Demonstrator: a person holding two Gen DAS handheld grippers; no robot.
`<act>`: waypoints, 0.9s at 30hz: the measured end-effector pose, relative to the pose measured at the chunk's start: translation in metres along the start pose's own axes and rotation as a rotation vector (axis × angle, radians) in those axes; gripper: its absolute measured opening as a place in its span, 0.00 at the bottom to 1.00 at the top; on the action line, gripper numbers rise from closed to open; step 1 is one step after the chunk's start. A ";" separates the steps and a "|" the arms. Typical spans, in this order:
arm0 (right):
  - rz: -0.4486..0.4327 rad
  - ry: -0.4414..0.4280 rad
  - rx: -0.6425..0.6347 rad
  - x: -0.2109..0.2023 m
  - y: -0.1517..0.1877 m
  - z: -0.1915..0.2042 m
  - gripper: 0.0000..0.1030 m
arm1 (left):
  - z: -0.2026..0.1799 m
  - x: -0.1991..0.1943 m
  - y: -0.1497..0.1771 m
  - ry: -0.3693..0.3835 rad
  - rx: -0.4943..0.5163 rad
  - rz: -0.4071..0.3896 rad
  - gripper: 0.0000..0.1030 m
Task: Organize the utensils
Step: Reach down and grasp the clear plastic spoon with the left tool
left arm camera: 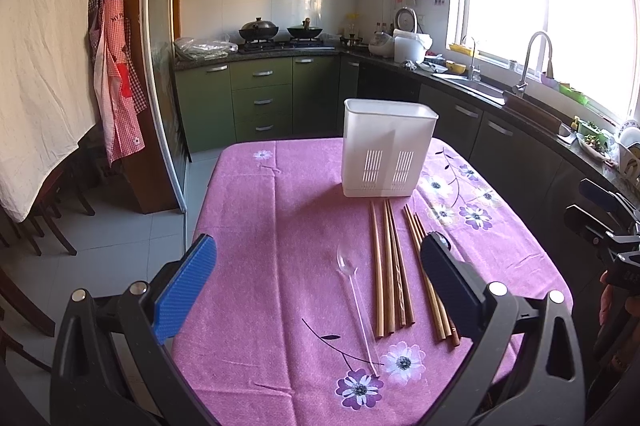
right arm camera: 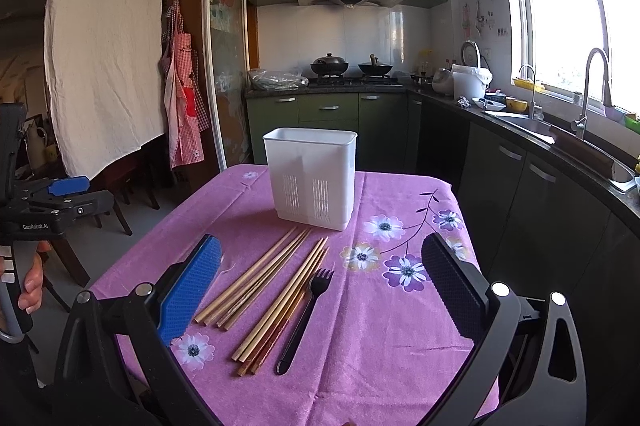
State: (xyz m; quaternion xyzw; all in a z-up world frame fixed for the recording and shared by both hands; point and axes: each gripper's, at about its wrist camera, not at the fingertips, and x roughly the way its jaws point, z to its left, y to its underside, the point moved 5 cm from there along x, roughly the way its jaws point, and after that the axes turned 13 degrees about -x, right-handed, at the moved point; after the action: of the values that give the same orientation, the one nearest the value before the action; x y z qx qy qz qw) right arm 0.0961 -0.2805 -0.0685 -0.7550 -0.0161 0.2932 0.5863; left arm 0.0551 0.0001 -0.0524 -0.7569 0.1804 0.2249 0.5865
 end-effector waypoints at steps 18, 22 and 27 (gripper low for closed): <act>0.416 -0.098 0.013 0.143 0.012 -0.038 0.96 | -0.022 0.157 0.021 -0.064 0.019 0.550 0.69; 0.461 -0.119 0.042 0.155 0.020 -0.042 0.96 | -0.020 0.180 0.046 -0.092 0.011 0.697 0.49; 0.488 -0.123 0.031 0.164 0.026 -0.043 0.96 | -0.017 0.185 0.061 -0.143 0.008 0.742 0.38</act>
State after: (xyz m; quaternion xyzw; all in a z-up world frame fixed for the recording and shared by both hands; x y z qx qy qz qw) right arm 0.2430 -0.2656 -0.1548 -0.7083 0.1354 0.4715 0.5077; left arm 0.1793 -0.0330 -0.2002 -0.6202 0.4018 0.4735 0.4793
